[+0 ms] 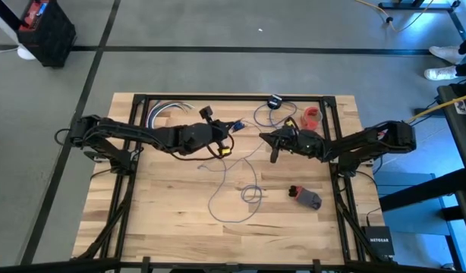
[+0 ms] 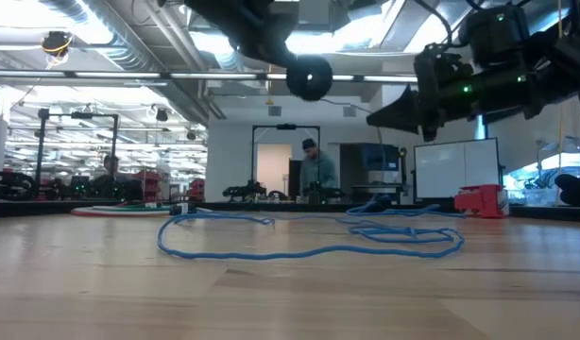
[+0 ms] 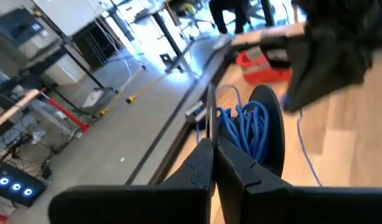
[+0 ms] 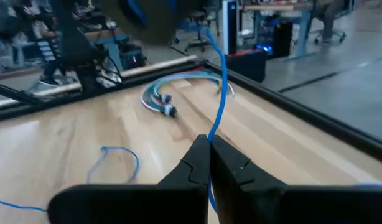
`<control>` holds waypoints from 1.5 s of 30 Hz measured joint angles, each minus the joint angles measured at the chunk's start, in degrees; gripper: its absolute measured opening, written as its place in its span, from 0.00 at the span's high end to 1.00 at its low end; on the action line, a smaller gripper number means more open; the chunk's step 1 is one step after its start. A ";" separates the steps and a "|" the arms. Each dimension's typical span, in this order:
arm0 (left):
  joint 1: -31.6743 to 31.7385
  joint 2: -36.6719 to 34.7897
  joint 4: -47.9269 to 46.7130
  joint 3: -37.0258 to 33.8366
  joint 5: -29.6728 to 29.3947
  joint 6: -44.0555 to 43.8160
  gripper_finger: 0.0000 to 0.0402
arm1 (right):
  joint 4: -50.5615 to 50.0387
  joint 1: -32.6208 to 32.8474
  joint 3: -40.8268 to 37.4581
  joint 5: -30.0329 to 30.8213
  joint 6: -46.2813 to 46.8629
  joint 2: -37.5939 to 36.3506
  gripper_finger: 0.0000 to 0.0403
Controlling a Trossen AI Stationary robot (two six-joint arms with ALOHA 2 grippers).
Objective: Coil cords
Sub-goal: Coil the blue wire onto the spool
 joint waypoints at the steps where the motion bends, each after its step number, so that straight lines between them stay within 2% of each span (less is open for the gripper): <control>1: 0.02 0.00 -1.25 0.00 -0.01 -0.39 1.00 | -0.11 0.00 0.00 0.70 -0.35 -0.58 0.99; 5: 0.12 0.00 -3.65 0.00 0.13 -1.17 1.00 | -1.06 -0.01 0.00 2.80 -2.53 -1.61 0.99; 11: 0.13 0.00 -3.61 0.00 4.50 -1.00 1.00 | -1.18 0.00 0.00 3.46 -4.56 -1.43 0.99; 23: 0.04 0.02 -4.93 0.00 4.50 -1.44 1.00 | -1.15 0.00 0.24 5.85 -6.47 -1.40 0.99; 37: 0.04 0.02 -4.81 0.00 4.50 -1.30 1.00 | -1.77 0.00 0.52 5.81 -7.11 -1.40 0.99; 45: 0.16 0.02 -4.81 0.00 4.50 -1.46 1.00 | 1.34 0.07 1.59 4.14 -7.17 -1.38 0.99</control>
